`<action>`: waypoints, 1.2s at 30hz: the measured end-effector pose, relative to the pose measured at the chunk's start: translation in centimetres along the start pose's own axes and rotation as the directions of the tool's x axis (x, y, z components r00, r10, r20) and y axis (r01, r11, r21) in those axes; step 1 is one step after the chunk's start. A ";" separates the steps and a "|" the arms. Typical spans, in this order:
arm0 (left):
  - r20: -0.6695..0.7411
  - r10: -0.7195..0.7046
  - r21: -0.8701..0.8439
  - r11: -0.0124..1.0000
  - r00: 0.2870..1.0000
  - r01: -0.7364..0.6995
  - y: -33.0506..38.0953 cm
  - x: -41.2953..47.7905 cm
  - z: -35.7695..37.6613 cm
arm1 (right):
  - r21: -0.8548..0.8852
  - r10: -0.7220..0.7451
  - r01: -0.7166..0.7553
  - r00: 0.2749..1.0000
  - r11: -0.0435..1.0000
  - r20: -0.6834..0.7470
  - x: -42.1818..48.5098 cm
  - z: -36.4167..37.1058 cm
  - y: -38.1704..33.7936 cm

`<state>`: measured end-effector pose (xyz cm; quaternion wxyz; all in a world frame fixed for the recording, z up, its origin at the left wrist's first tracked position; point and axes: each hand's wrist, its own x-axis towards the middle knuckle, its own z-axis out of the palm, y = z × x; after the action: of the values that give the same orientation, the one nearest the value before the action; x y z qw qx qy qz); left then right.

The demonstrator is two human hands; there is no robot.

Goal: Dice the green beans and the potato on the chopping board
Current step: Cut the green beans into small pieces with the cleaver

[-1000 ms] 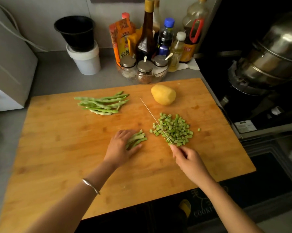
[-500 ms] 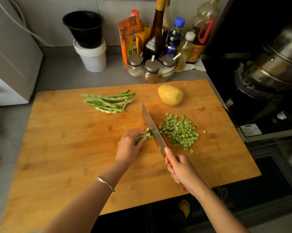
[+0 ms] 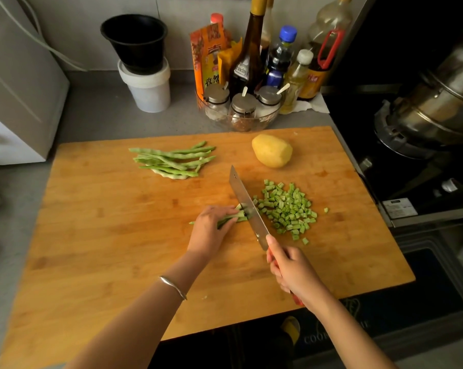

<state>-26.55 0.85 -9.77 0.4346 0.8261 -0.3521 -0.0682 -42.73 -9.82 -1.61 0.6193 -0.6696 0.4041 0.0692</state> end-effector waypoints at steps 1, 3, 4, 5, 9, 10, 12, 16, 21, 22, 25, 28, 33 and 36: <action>-0.003 -0.004 0.004 1.000 1.000 0.004 0.1 0.2 0.0 | 0.004 0.004 -0.004 1.000 1.000 -0.002 0.0 0.0 0.0; -0.018 -0.008 0.025 1.000 1.000 0.009 0.2 0.4 0.3 | 0.005 0.004 -0.004 1.000 1.000 -0.009 0.0 0.3 0.0; -0.024 -0.009 0.033 0.999 1.000 0.010 0.2 0.4 0.4 | 0.006 0.003 -0.003 1.000 1.000 -0.013 0.0 0.4 0.0; -0.029 -0.009 0.038 0.999 1.000 0.010 0.2 0.3 0.5 | 0.009 0.003 -0.003 1.000 1.000 -0.019 0.0 0.5 0.0; -0.044 0.012 0.111 0.994 0.999 -0.007 0.1 -0.3 0.4 | 0.019 0.008 -0.008 0.999 1.000 -0.037 -0.1 0.8 0.1; -0.060 0.009 0.123 0.992 0.998 -0.002 0.0 -0.5 0.4 | 0.025 0.011 -0.010 0.999 1.000 -0.041 -0.1 0.8 0.1; -0.098 -0.020 0.099 0.995 0.995 0.030 -0.1 -0.8 0.3 | 0.030 0.013 -0.011 0.999 0.999 -0.040 -0.1 0.8 0.1; -0.131 -0.054 0.037 0.998 0.990 0.060 0.0 -0.8 0.4 | -0.027 -0.016 0.015 0.999 1.000 -0.046 0.0 1.0 0.1; -0.136 -0.050 -0.014 0.999 0.989 0.049 -0.2 -0.9 0.4 | -0.050 -0.038 0.036 0.998 0.998 -0.045 0.1 0.7 0.1; -0.139 -0.048 -0.022 0.999 0.989 0.045 -0.2 -0.9 0.5 | -0.054 -0.051 0.048 0.997 0.997 -0.049 0.0 0.6 0.1; -0.132 -0.060 -0.043 0.998 0.989 0.055 0.0 -0.8 0.4 | -0.054 -0.096 0.092 0.993 0.994 -0.062 -0.3 0.5 -0.2; -0.125 -0.065 -0.052 0.997 0.990 0.059 0.0 -0.8 0.3 | -0.053 -0.118 0.116 0.992 0.992 -0.044 -0.4 0.6 -0.5; -0.120 -0.092 -0.067 0.994 0.989 0.084 0.1 -0.8 0.3 | -0.106 -0.106 0.103 0.994 0.989 -0.023 -0.3 1.1 0.1; -0.122 -0.065 -0.060 0.996 0.990 0.058 0.0 -0.8 0.3 | -0.134 -0.090 0.087 0.996 0.987 -0.023 -0.2 1.3 0.5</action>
<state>-27.24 1.15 -10.07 0.4765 0.8267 -0.2965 -0.0401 -42.64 -8.54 -2.12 0.5697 -0.7277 0.3774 0.0587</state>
